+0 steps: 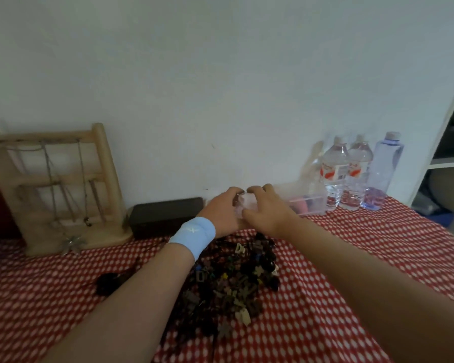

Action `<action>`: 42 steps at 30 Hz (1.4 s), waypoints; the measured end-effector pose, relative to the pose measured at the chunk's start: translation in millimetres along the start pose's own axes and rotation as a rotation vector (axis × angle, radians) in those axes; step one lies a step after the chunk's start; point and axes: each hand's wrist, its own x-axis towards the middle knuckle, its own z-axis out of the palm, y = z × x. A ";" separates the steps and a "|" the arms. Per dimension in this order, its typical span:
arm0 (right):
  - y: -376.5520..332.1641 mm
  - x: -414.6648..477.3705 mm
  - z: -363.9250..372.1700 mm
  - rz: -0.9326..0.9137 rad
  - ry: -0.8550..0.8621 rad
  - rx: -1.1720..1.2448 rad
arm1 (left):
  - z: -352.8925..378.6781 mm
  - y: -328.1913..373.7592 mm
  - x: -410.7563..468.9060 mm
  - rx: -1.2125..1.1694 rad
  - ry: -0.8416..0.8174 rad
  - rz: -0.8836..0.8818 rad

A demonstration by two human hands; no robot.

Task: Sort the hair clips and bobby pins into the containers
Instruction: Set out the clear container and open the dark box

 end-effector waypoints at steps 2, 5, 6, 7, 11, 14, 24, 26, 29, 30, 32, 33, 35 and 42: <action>-12.6 -4.5 -0.4 -0.039 -0.009 0.026 | -8.9 -1.8 -12.7 -0.079 0.054 -0.021; -38.6 -7.3 1.2 -0.098 -0.053 0.052 | -27.8 -9.2 -32.4 -0.118 0.094 -0.050; -49.9 -6.3 2.9 -0.101 -0.057 0.085 | -35.7 -12.2 -40.3 -0.140 0.115 -0.057; -59.7 -4.6 4.9 -0.087 -0.050 0.116 | -42.8 -14.6 -47.0 -0.167 0.142 -0.062; -99.7 2.7 23.4 -0.103 -0.084 0.009 | -69.2 -33.2 -77.5 -0.277 0.235 -0.086; -120.6 5.7 39.9 -0.176 -0.129 0.025 | -83.6 -53.0 -96.4 -0.263 0.269 -0.130; -178.0 14.6 75.1 -0.404 -0.181 0.151 | -131.2 -98.0 -141.6 -0.194 0.320 -0.226; -183.9 14.9 81.7 -0.458 -0.170 0.144 | -138.0 -105.0 -148.8 -0.195 0.308 -0.239; -190.8 15.8 90.4 -0.522 -0.184 0.108 | -146.3 -114.9 -157.5 -0.181 0.263 -0.269; -192.4 16.3 93.0 -0.536 -0.195 0.109 | -148.3 -118.2 -160.2 -0.183 0.250 -0.292; -194.3 18.4 95.3 -0.571 -0.194 0.158 | -152.8 -126.7 -164.8 -0.210 0.223 -0.340; -195.5 19.9 95.4 -0.575 -0.185 0.204 | -155.7 -131.7 -167.7 -0.235 0.217 -0.372; -198.7 22.7 92.8 -0.509 -0.186 0.325 | -158.9 -140.9 -172.9 -0.264 0.224 -0.418; -214.8 32.6 112.9 -0.008 -0.395 0.731 | -144.6 -155.1 -177.1 -0.196 0.332 -0.405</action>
